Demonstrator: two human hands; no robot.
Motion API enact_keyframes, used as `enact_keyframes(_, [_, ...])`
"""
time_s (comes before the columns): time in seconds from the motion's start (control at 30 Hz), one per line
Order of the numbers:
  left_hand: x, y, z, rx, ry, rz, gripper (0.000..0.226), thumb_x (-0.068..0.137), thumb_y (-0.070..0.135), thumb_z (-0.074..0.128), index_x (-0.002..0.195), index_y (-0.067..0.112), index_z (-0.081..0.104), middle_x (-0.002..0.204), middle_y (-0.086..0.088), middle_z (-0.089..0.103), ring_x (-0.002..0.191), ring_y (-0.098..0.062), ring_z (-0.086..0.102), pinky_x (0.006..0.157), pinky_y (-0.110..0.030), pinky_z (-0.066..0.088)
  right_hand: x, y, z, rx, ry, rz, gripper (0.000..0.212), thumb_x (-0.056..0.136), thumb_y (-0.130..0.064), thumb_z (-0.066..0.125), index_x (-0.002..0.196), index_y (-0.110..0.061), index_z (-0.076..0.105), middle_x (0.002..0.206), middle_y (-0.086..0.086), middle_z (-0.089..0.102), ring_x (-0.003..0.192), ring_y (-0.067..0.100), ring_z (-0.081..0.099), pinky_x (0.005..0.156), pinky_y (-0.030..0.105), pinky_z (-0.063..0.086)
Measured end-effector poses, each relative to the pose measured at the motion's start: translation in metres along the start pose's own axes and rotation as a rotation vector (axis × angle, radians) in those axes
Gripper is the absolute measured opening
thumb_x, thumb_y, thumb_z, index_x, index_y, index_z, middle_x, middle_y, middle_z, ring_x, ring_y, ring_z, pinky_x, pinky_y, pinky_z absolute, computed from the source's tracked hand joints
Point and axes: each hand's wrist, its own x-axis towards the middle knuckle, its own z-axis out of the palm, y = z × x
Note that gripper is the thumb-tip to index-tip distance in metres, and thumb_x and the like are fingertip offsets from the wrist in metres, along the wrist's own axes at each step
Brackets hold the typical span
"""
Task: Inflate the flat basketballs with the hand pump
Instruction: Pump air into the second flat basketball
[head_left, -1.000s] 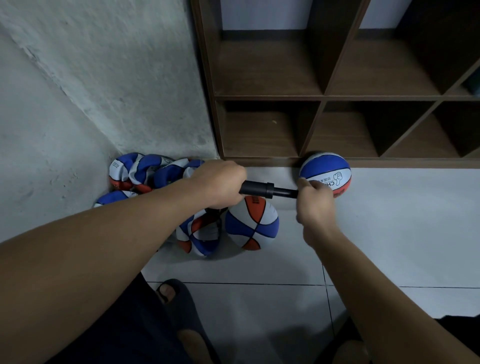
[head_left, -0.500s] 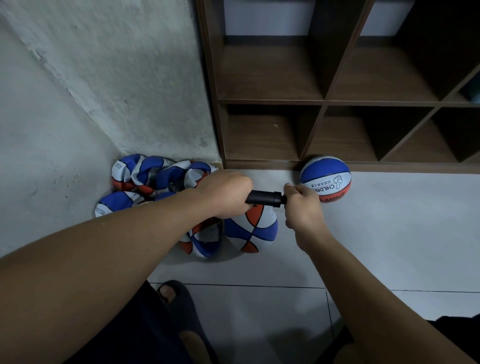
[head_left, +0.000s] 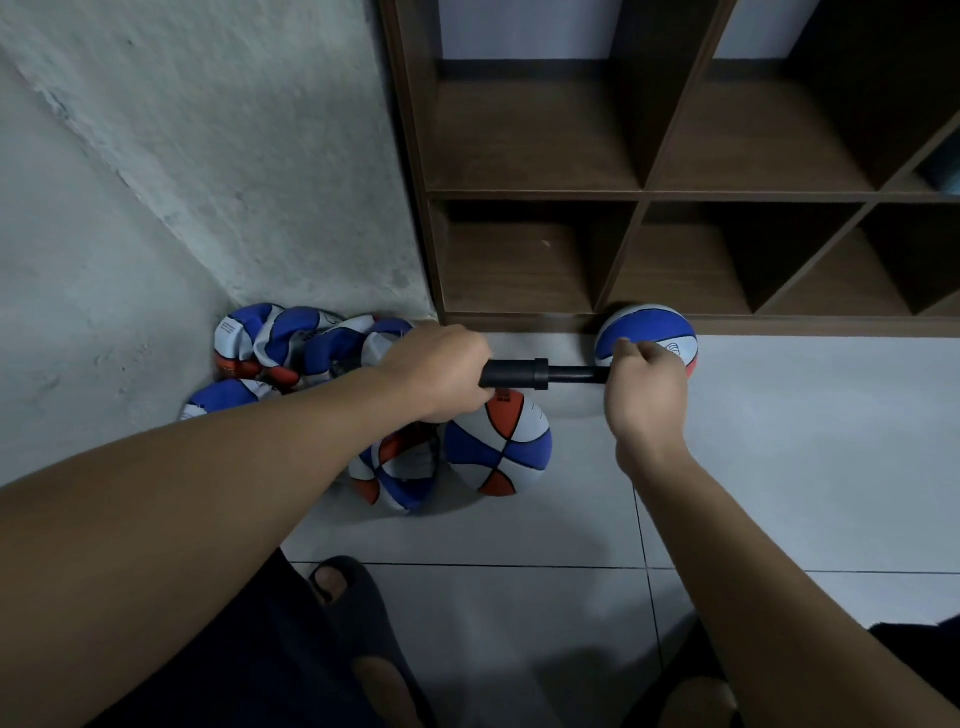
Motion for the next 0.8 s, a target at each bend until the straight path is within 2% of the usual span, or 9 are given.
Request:
enact_keyframes(0.27, [-0.004, 0.022, -0.009, 0.106, 0.095, 0.043, 0.016, 0.093, 0.033, 0.071, 0.083, 0.022, 0.065, 0.072, 0.003, 0.058, 0.065, -0.021, 0.062, 0.051, -0.03, 0.038, -0.021, -0.008, 0.021, 0.008, -0.048, -0.107, 0.038, 0.112, -0.029, 0.047, 0.076, -0.017, 0.052, 0.068, -0.003, 0.051, 0.063, 0.014, 0.045, 0.059, 0.033, 0.037])
enact_keyframes(0.37, [-0.003, 0.02, -0.01, 0.125, 0.115, 0.063, 0.02, 0.092, 0.032, 0.071, 0.078, 0.024, 0.06, 0.071, 0.003, 0.057, 0.063, -0.021, 0.061, 0.051, -0.03, 0.037, -0.02, -0.007, 0.024, 0.009, -0.075, -0.126, 0.037, 0.112, -0.031, 0.048, 0.079, -0.016, 0.055, 0.069, -0.002, 0.052, 0.065, 0.015, 0.047, 0.062, 0.034, 0.039])
enact_keyframes(0.43, [-0.003, 0.015, -0.011, 0.122, 0.119, 0.064, 0.027, 0.091, 0.029, 0.07, 0.072, 0.026, 0.051, 0.069, 0.003, 0.056, 0.062, -0.021, 0.06, 0.052, -0.03, 0.039, -0.019, -0.006, 0.026, 0.017, -0.129, -0.12, 0.039, 0.109, -0.045, 0.05, 0.082, -0.017, 0.056, 0.07, -0.002, 0.052, 0.068, 0.016, 0.049, 0.066, 0.035, 0.042])
enact_keyframes(0.5, [-0.003, 0.014, -0.009, 0.075, 0.109, 0.033, 0.03, 0.09, 0.026, 0.069, 0.07, 0.027, 0.048, 0.068, 0.003, 0.057, 0.061, -0.02, 0.06, 0.052, -0.03, 0.041, -0.015, -0.008, 0.025, 0.091, -0.174, -0.055, 0.057, 0.099, -0.073, 0.047, 0.092, -0.018, 0.061, 0.077, -0.001, 0.057, 0.073, 0.016, 0.055, 0.071, 0.039, 0.047])
enact_keyframes(0.53, [-0.004, 0.014, -0.008, 0.039, 0.111, 0.006, 0.027, 0.09, 0.027, 0.069, 0.071, 0.027, 0.05, 0.068, 0.003, 0.058, 0.06, -0.02, 0.061, 0.052, -0.03, 0.041, -0.011, -0.01, 0.024, 0.177, -0.179, 0.006, 0.069, 0.094, -0.084, 0.041, 0.097, -0.019, 0.064, 0.081, 0.001, 0.06, 0.074, 0.017, 0.057, 0.07, 0.039, 0.049])
enact_keyframes(0.6, [-0.003, 0.017, -0.008, -0.061, 0.141, -0.048, 0.02, 0.091, 0.029, 0.069, 0.075, 0.026, 0.056, 0.069, 0.002, 0.06, 0.06, -0.021, 0.063, 0.051, -0.03, 0.045, 0.0, -0.006, 0.021, 0.467, -0.136, 0.162, 0.077, 0.094, -0.089, 0.034, 0.095, -0.018, 0.065, 0.081, 0.003, 0.062, 0.068, 0.017, 0.056, 0.064, 0.035, 0.048])
enact_keyframes(0.67, [0.002, 0.018, -0.011, -0.138, 0.187, -0.084, 0.025, 0.092, 0.03, 0.069, 0.074, 0.027, 0.052, 0.069, 0.003, 0.06, 0.059, -0.02, 0.062, 0.052, -0.031, 0.043, 0.011, 0.011, 0.017, 0.674, -0.065, 0.295, 0.068, 0.102, -0.077, 0.036, 0.092, -0.015, 0.063, 0.078, 0.006, 0.063, 0.063, 0.018, 0.056, 0.062, 0.032, 0.047])
enact_keyframes(0.7, [0.004, 0.019, -0.013, -0.167, 0.196, -0.095, 0.028, 0.092, 0.031, 0.07, 0.074, 0.028, 0.049, 0.069, 0.003, 0.059, 0.059, -0.019, 0.06, 0.052, -0.03, 0.041, 0.014, 0.021, 0.019, 0.646, -0.072, 0.3, 0.059, 0.109, -0.063, 0.039, 0.095, -0.011, 0.063, 0.079, 0.008, 0.065, 0.066, 0.021, 0.059, 0.064, 0.033, 0.049])
enact_keyframes(0.8, [0.01, 0.02, -0.016, -0.289, 0.182, -0.126, 0.029, 0.093, 0.033, 0.07, 0.075, 0.025, 0.049, 0.07, 0.001, 0.057, 0.057, -0.02, 0.058, 0.053, -0.029, 0.038, 0.011, 0.056, 0.043, 0.148, -0.28, 0.025, 0.021, 0.11, -0.009, 0.046, 0.108, -0.004, 0.067, 0.098, 0.011, 0.073, 0.089, 0.024, 0.069, 0.082, 0.038, 0.056])
